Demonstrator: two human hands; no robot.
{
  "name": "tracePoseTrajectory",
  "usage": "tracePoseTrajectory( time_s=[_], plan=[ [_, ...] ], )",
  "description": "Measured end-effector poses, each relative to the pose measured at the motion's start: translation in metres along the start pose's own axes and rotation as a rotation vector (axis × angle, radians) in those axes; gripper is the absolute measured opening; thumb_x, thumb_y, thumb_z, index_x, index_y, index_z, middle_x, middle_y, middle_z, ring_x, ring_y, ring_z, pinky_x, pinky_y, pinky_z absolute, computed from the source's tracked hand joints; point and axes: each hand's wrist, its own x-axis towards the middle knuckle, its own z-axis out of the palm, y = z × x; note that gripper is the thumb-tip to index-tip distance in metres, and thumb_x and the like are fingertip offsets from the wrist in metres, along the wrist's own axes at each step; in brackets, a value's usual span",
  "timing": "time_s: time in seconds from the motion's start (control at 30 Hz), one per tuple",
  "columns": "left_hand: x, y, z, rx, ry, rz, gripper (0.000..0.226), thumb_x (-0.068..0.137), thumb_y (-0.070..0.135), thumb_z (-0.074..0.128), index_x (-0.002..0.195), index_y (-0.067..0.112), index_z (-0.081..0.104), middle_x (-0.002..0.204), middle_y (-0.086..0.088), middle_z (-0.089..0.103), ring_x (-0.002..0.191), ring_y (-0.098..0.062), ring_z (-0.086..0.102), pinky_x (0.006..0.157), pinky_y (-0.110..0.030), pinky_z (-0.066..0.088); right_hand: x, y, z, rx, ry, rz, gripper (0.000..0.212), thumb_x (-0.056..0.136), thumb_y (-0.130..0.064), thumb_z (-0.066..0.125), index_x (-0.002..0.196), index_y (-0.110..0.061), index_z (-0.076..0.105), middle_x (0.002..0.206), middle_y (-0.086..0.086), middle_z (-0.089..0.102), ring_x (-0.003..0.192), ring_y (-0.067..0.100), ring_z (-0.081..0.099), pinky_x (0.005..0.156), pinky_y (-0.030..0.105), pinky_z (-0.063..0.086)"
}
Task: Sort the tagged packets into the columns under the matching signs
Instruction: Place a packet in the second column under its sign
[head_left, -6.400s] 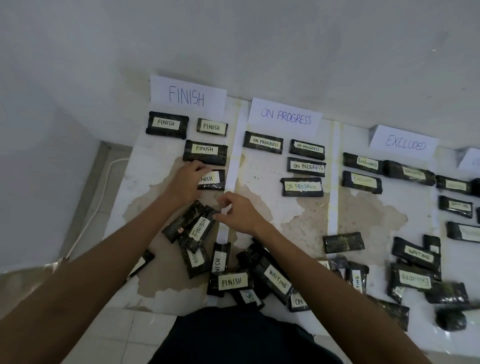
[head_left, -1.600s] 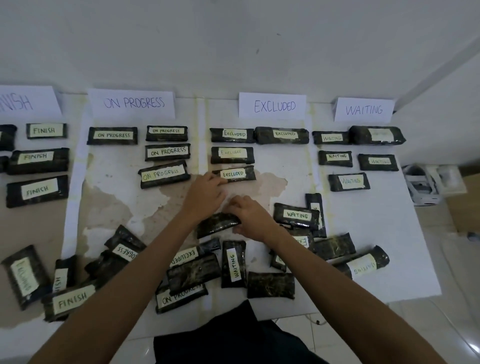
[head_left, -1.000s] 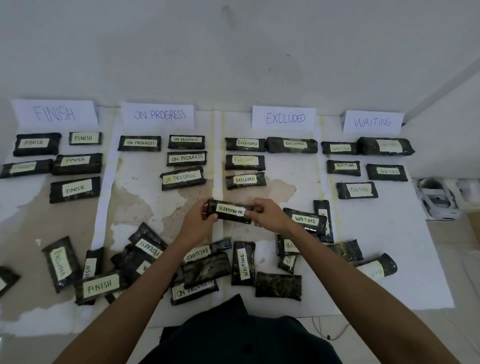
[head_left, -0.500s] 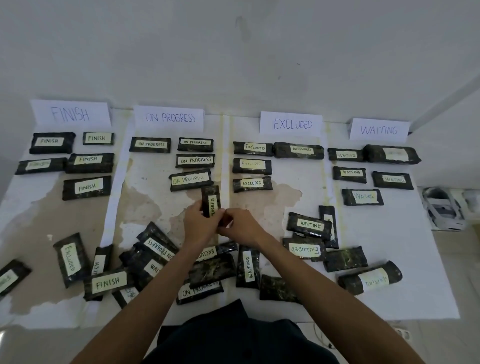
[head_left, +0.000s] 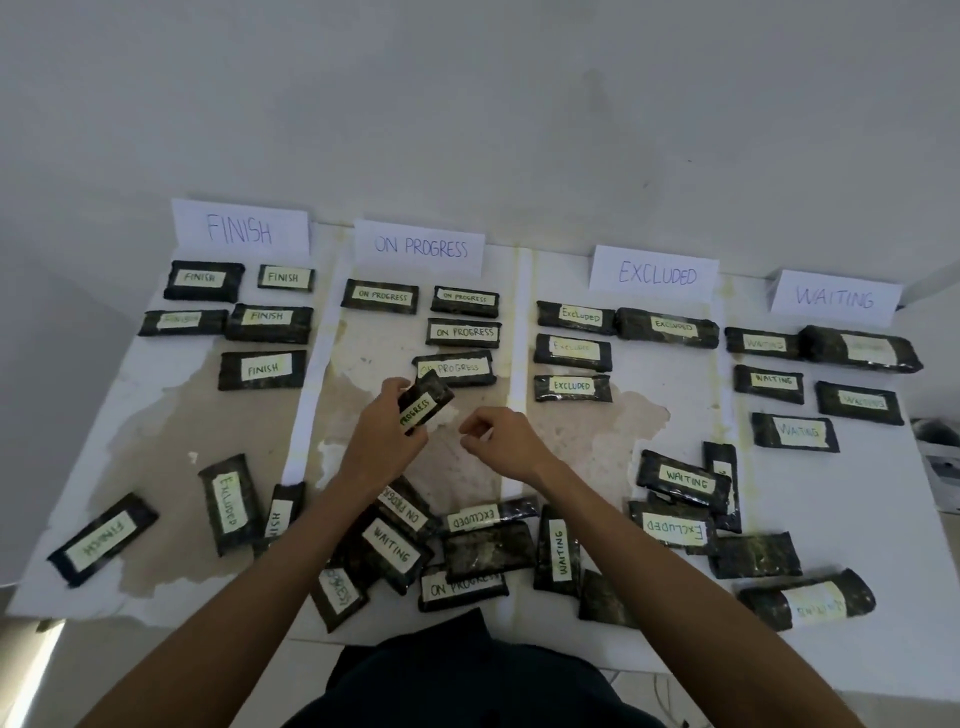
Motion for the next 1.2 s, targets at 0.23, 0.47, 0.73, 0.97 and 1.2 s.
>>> tracePoseTrajectory(
  time_s=[0.23, 0.47, 0.73, 0.97, 1.2],
  plan=[
    [0.069, -0.044, -0.036, 0.336, -0.062, 0.126, 0.052, 0.066, -0.001, 0.067, 0.117, 0.002, 0.054, 0.111, -0.017, 0.051, 0.096, -0.033, 0.055, 0.086, -0.042, 0.049, 0.043, -0.016, -0.001, -0.358, 0.119, -0.122, 0.03, 0.082, -0.017, 0.062, 0.112, -0.011, 0.061, 0.113, 0.01, 0.059, 0.105, 0.029, 0.051, 0.088, 0.041, 0.047],
    [0.151, -0.063, -0.036, 0.521, -0.101, 0.264, 0.048, 0.075, -0.008, 0.06, 0.123, 0.0, 0.055, 0.113, -0.022, 0.056, 0.104, -0.039, 0.053, 0.09, -0.046, 0.043, 0.079, -0.019, 0.012, -0.512, 0.164, -0.17, 0.038, 0.082, -0.016, 0.064, 0.119, -0.012, 0.06, 0.125, 0.012, 0.055, 0.11, 0.033, 0.049, 0.09, 0.043, 0.044],
    [0.166, -0.075, -0.025, 0.56, -0.119, 0.319, 0.048, 0.079, -0.004, 0.061, 0.126, 0.002, 0.052, 0.122, -0.019, 0.054, 0.115, -0.036, 0.048, 0.096, -0.047, 0.041, 0.075, -0.017, 0.035, -0.422, 0.128, -0.295, 0.03, 0.079, -0.01, 0.063, 0.109, -0.011, 0.065, 0.11, 0.012, 0.062, 0.098, 0.033, 0.053, 0.083, 0.042, 0.045],
    [0.117, -0.068, -0.029, 0.353, -0.087, 0.361, 0.036, 0.082, 0.01, 0.058, 0.118, 0.009, 0.06, 0.116, -0.014, 0.058, 0.11, -0.031, 0.048, 0.094, -0.041, 0.04, 0.035, -0.044, 0.044, -0.321, -0.144, -0.184, 0.028, 0.086, -0.019, 0.061, 0.114, -0.017, 0.063, 0.102, 0.003, 0.066, 0.084, 0.014, 0.055, 0.08, 0.035, 0.05],
    [0.013, -0.09, -0.025, 0.176, -0.304, 0.27, 0.029, 0.082, 0.01, 0.056, 0.11, 0.016, 0.064, 0.11, -0.006, 0.062, 0.106, -0.024, 0.052, 0.097, -0.039, 0.042, -0.019, -0.047, 0.092, -0.577, -0.237, -0.038, 0.068, 0.071, -0.051, 0.073, 0.125, -0.017, 0.048, 0.116, 0.01, 0.049, 0.102, 0.027, 0.05, 0.08, 0.039, 0.046]
  ],
)
